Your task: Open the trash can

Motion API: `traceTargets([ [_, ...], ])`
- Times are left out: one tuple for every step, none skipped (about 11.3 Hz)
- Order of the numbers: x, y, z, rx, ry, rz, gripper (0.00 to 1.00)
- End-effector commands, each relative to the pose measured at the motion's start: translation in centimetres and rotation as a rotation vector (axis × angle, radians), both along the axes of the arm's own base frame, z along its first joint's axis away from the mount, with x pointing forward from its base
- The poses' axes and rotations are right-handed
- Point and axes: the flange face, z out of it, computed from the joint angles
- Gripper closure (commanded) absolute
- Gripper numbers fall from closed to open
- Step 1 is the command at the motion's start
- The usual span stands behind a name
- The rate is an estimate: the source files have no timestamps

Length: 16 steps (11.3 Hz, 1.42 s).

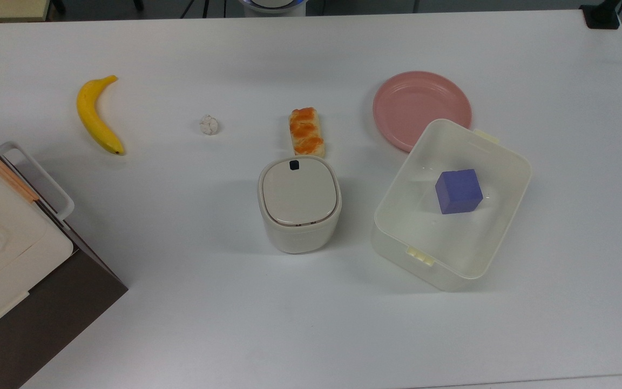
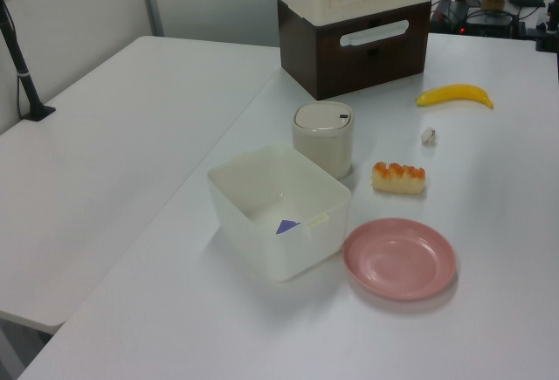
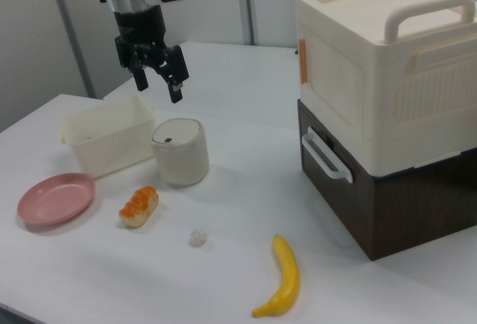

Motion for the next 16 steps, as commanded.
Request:
traceTargets([
  [-0.05, -0.94, 0.14, 0.023, -0.018, -0.009, 0.0],
  [-0.05, -0.95, 0.14, 0.023, -0.019, -0.009, 0.0],
  [-0.05, -1.03, 0.15, 0.023, -0.02, -0.009, 0.0],
  [-0.02, -0.95, 0.17, 0.022, -0.022, -0.002, 0.0],
  [-0.03, -1.02, 0.17, 0.024, -0.022, -0.005, 0.0],
  [-0.03, -0.94, 0.15, 0.024, -0.02, -0.012, 0.0],
  [-0.08, -0.82, 0.17, 0.027, -0.016, -0.012, 0.0],
  [-0.21, -0.74, 0.23, 0.026, -0.01, -0.009, 0.0],
  [-0.37, -0.79, 0.18, 0.021, 0.004, -0.006, 0.0],
  [-0.36, -0.78, 0.18, 0.022, 0.003, -0.008, 0.0],
  [-0.41, -0.92, 0.16, 0.024, 0.005, -0.01, 0.0],
  [-0.4, -0.97, 0.18, 0.027, 0.003, -0.012, 0.0],
  [-0.47, -0.97, 0.24, 0.028, 0.003, -0.012, 0.0],
  [-0.47, -0.97, 0.31, 0.027, 0.001, -0.012, 0.0],
  [-0.39, -0.82, 0.16, 0.026, 0.004, -0.006, 0.0],
  [-0.48, -0.72, 0.07, 0.027, 0.015, -0.004, 0.0],
])
